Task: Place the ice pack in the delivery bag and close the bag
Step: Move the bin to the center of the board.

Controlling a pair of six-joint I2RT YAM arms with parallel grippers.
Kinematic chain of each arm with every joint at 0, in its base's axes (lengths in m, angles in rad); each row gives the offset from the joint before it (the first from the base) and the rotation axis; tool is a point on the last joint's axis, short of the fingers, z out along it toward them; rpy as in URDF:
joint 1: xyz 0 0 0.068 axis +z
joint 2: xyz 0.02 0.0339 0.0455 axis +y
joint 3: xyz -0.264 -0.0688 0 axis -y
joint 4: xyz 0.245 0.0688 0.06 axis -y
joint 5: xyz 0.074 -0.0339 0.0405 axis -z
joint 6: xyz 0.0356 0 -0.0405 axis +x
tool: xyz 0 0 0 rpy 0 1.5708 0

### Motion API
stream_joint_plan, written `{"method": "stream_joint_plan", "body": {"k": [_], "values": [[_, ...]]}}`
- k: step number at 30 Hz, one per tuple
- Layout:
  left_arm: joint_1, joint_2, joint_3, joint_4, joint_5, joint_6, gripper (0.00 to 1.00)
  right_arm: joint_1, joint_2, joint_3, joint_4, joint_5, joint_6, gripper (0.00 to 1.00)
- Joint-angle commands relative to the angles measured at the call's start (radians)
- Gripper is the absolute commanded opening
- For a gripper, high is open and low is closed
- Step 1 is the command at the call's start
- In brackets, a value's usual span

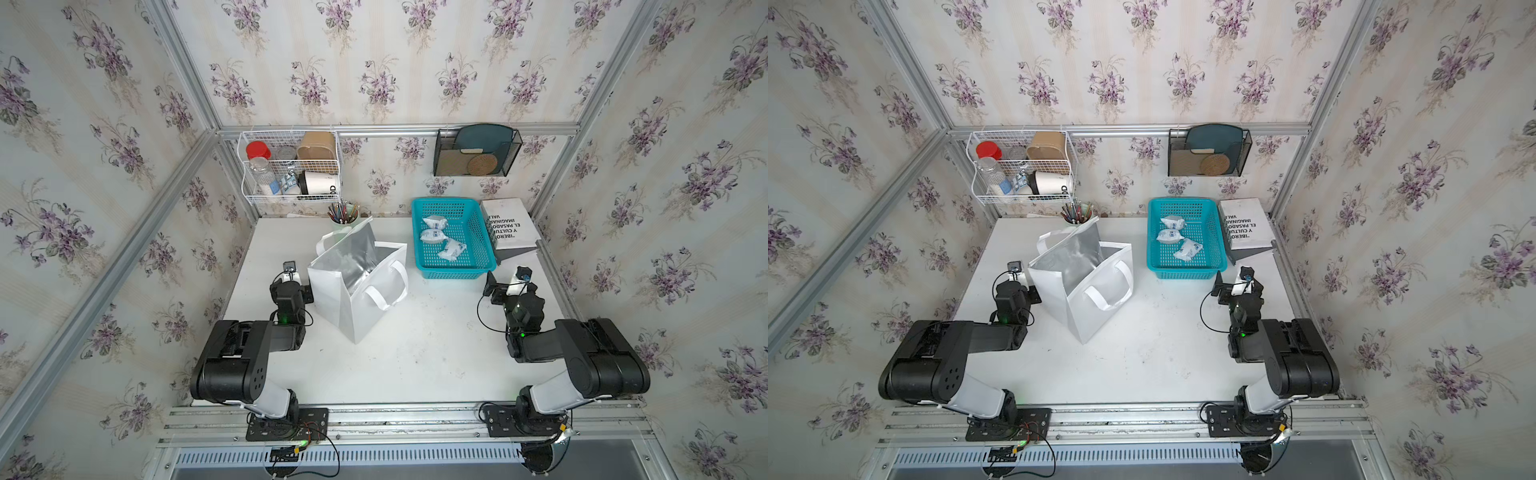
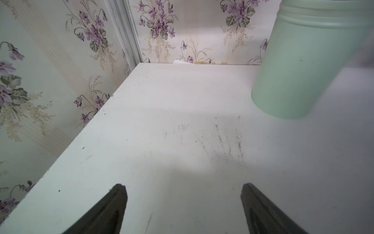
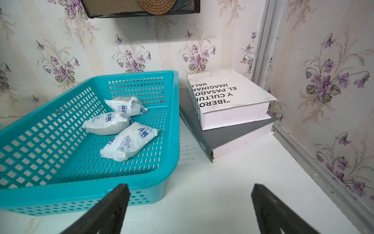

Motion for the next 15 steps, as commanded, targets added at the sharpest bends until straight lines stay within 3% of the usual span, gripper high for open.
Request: {"method": "stream_joint_plan", "body": {"k": [1,15], "values": [[0.000,0.001,0.003,0.027,-0.004,-0.003,0.92,0.000,0.001,0.003,0.006,-0.003,-0.002,1.00],[0.000,-0.004,-0.004,0.036,-0.005,-0.004,0.92,0.000,0.000,0.002,0.007,-0.006,-0.002,1.00]]}}
